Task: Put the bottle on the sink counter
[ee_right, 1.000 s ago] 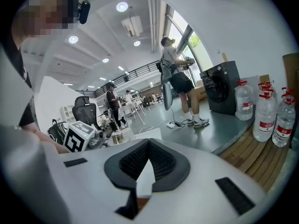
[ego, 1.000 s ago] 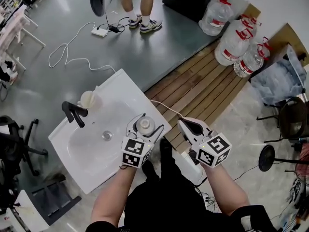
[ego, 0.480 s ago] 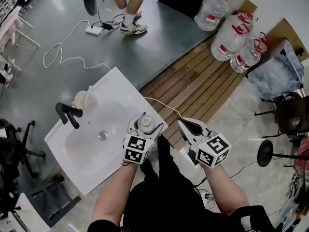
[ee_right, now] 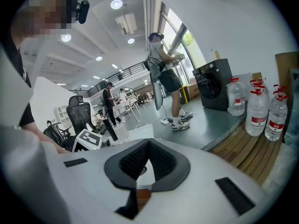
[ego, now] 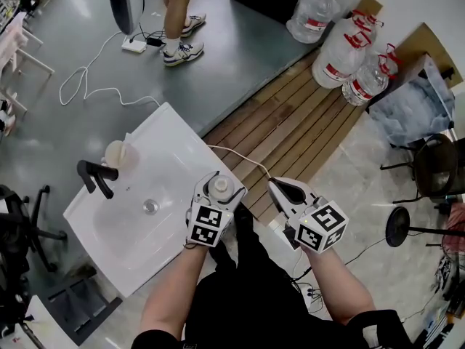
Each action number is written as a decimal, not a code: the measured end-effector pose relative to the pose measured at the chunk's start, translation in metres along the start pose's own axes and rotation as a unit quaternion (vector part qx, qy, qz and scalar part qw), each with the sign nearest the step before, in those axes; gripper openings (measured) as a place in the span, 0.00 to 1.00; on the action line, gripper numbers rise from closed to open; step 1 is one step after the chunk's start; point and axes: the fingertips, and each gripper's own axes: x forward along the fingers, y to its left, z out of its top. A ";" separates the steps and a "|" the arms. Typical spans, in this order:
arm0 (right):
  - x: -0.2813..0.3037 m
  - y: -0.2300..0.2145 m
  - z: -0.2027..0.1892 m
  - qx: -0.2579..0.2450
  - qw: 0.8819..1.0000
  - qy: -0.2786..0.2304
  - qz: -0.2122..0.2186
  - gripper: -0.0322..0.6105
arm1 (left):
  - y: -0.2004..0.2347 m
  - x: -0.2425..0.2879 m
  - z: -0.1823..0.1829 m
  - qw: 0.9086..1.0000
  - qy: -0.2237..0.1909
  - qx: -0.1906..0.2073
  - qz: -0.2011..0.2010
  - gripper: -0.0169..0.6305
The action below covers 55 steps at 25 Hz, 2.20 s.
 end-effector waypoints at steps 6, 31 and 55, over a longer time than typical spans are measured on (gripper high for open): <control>0.002 -0.007 -0.005 0.006 1.000 0.004 -0.001 0.07 | -0.005 0.010 0.001 1.000 0.000 0.010 -0.002 0.55; 0.003 -0.014 -0.015 0.013 1.000 0.017 0.001 0.07 | -0.007 0.027 -0.015 0.998 0.030 0.057 0.007 0.55; 0.007 -0.014 -0.020 0.021 1.000 0.020 0.009 0.07 | -0.006 0.024 -0.019 0.996 0.055 0.070 0.012 0.55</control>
